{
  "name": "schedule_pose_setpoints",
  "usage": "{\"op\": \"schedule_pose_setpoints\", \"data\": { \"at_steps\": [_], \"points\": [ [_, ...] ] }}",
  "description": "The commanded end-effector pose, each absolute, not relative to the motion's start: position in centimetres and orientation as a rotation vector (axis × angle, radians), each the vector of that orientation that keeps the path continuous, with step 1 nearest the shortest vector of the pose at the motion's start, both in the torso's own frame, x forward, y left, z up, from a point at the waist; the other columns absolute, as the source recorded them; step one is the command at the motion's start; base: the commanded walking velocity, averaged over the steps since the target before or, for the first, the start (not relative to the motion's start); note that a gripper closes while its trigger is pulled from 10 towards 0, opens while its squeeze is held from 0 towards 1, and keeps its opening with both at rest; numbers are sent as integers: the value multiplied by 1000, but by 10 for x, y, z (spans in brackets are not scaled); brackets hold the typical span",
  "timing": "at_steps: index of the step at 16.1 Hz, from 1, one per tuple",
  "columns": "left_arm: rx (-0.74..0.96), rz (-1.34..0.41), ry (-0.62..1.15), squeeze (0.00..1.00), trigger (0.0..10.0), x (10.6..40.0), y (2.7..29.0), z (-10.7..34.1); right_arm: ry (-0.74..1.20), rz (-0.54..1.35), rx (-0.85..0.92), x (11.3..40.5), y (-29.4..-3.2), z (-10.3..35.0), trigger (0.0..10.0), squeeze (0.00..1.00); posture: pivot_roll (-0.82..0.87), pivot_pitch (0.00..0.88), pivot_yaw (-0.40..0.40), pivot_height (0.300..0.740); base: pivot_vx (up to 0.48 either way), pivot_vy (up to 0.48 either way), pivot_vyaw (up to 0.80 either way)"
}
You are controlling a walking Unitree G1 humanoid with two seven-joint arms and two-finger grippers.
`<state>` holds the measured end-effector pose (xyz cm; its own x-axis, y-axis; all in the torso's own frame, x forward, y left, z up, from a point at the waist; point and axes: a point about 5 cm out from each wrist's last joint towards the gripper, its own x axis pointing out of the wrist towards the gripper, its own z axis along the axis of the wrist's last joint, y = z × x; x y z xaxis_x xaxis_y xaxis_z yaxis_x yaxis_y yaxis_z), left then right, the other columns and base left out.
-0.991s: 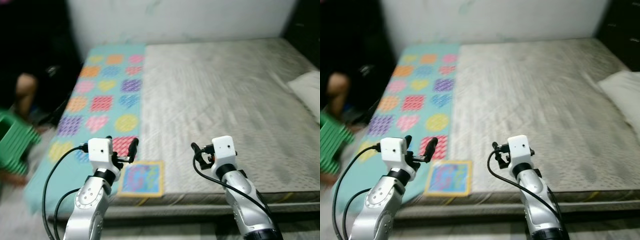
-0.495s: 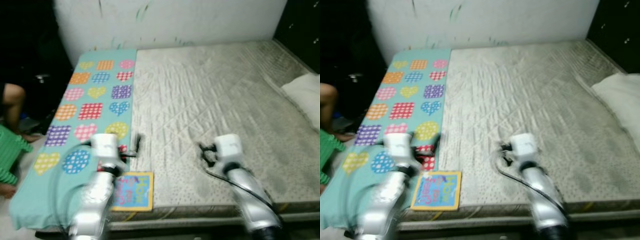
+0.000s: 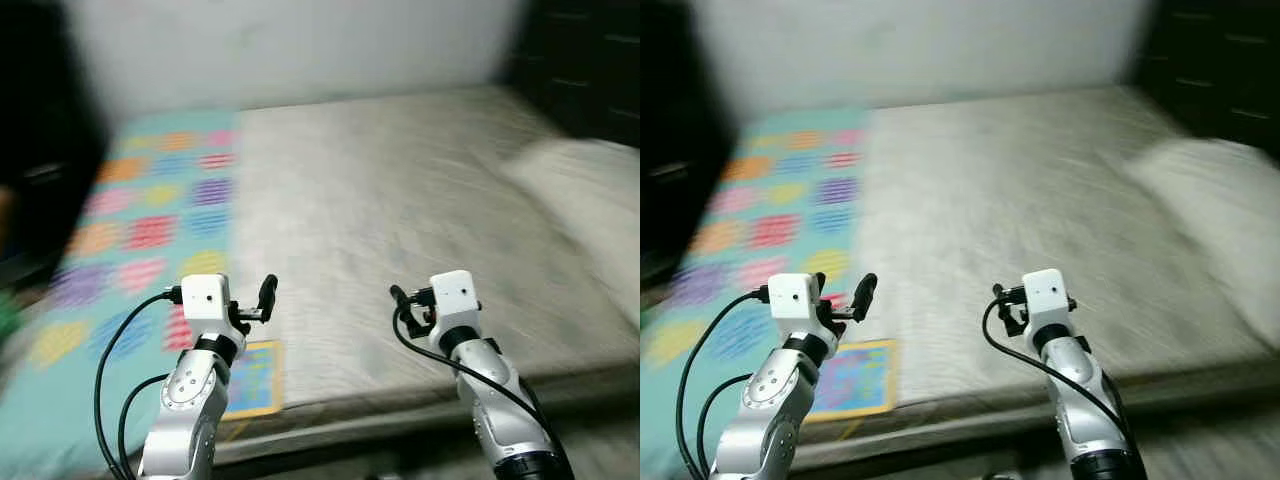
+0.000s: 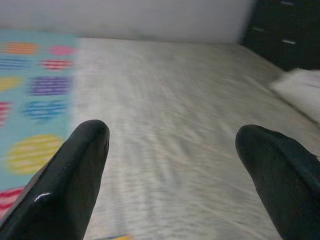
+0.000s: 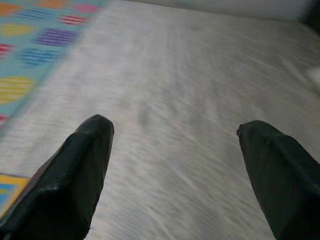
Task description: Clean up the room
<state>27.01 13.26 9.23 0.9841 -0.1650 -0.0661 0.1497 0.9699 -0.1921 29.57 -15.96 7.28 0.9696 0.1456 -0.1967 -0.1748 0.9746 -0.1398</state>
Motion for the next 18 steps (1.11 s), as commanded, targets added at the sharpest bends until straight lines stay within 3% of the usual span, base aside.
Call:
{"op": "schedule_pose_setpoints", "data": {
  "at_steps": [1, 5, 12, 18],
  "points": [
    [-186, -165, 90, 0, 10000, 272, 130, 93, 183, 153, -155, 296, -160, 74, 10000, 0, -143, 79, 52, 740, 0, 315, -675],
    [-187, -179, 86, 0, 10000, 272, 129, 94, 186, 154, -155, 296, -160, 73, 10000, 0, -143, 77, 53, 740, 0, 464, -595],
    [-189, -179, 83, 0, 10000, 272, 129, 94, 183, 164, -157, 296, -159, 73, 10000, 0, -143, 79, 52, 740, 0, 480, 0],
    [-180, -185, 64, 0, 10000, 273, 128, 96, 161, 196, -169, 294, -157, 76, 10000, 0, -146, 80, 53, 740, 0, 0, 0]
  ]
}}
